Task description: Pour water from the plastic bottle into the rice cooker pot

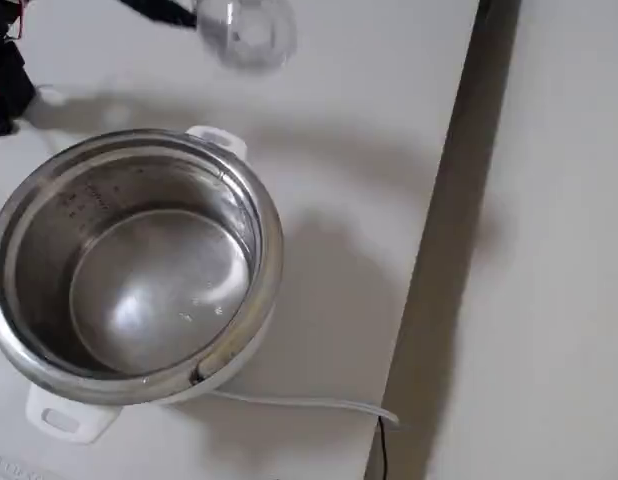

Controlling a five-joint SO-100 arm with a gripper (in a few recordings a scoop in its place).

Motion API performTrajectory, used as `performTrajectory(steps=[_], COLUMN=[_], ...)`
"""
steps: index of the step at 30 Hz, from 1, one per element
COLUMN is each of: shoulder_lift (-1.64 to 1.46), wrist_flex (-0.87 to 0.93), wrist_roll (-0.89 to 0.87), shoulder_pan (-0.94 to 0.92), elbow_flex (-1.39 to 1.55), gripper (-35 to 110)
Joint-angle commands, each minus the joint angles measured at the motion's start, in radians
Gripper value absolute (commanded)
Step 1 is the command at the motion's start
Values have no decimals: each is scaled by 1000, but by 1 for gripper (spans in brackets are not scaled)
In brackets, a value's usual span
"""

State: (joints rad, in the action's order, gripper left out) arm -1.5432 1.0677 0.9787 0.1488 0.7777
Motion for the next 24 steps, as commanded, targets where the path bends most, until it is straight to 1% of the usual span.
performTrajectory(steps=[1, 5, 7, 9, 11, 13, 15, 17, 20, 22, 24], shoulder_lift=[-167, -229, -313, -462, -600, -718, -821, -874, -847, -752, -592], wrist_flex=[-14, -48, -153, -367, -523, -658, -845, -992, -1256, -1410, -1603], wrist_roll=[201, 316, 374, 439, 472, 474, 477, 474, 465, 453, 442], shoulder_pan=[60, 83, 83, 84, 92, 98, 103, 103, 104, 106, 100], elbow_flex=[-64, -31, 118, 417, 692, 951, 1235, 1463, 1726, 1818, 1853], gripper=[11, 11, 11, 11, 11, 11, 11, 11, 11, 11, 11])
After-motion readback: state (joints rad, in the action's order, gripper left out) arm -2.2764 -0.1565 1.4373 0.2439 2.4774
